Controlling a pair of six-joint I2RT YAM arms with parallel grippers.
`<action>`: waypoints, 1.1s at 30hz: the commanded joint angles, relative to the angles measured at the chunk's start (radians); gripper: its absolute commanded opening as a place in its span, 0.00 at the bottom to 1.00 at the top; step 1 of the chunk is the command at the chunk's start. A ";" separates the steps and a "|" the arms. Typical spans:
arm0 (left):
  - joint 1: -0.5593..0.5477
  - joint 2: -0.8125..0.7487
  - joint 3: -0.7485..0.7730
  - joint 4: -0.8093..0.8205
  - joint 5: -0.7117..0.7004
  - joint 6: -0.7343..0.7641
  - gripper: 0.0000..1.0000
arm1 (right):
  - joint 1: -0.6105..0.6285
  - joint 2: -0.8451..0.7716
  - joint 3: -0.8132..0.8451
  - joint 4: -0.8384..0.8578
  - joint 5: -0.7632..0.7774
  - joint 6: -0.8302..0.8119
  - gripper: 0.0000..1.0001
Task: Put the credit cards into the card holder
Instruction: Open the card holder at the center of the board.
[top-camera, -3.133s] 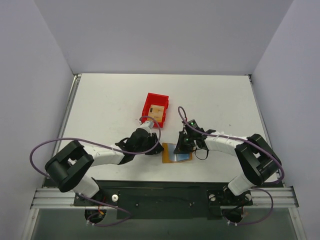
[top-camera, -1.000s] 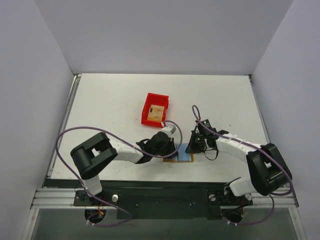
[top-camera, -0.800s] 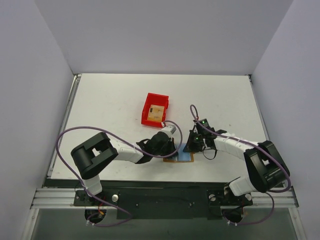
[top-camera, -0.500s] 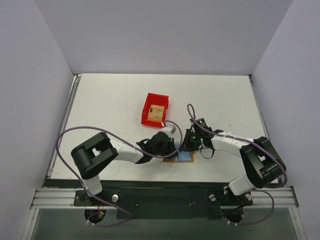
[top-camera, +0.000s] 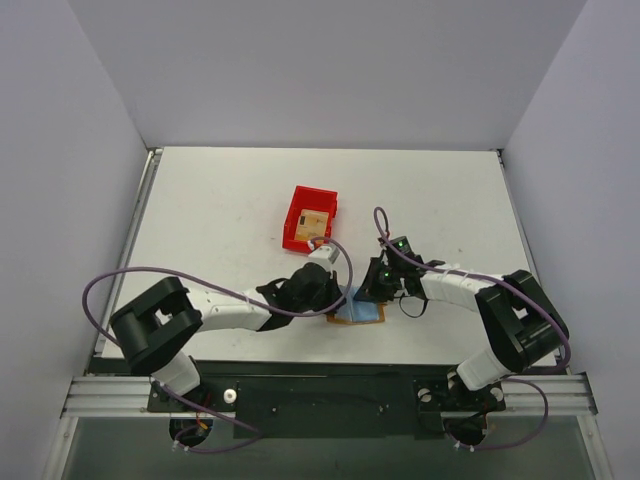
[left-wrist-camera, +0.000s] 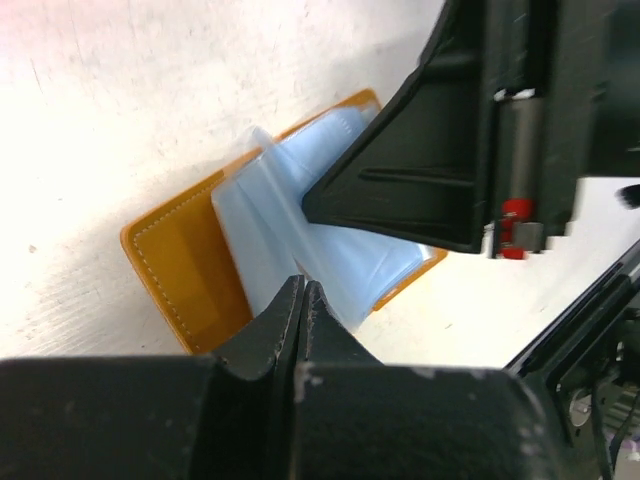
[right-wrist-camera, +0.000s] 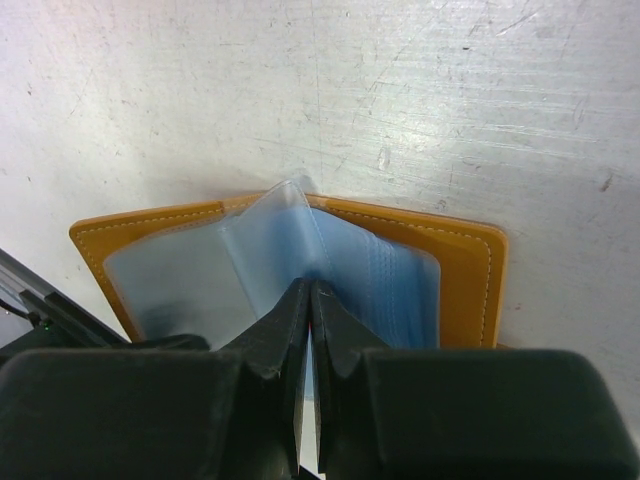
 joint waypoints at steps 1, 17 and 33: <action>-0.008 -0.067 0.028 -0.001 -0.044 0.028 0.00 | 0.009 0.036 -0.048 -0.064 0.056 -0.014 0.01; -0.017 0.171 0.113 0.121 0.063 0.044 0.00 | -0.003 0.019 -0.065 -0.048 0.036 -0.005 0.01; -0.015 0.195 0.030 0.125 0.042 0.005 0.00 | -0.034 -0.150 -0.090 -0.126 0.097 -0.008 0.02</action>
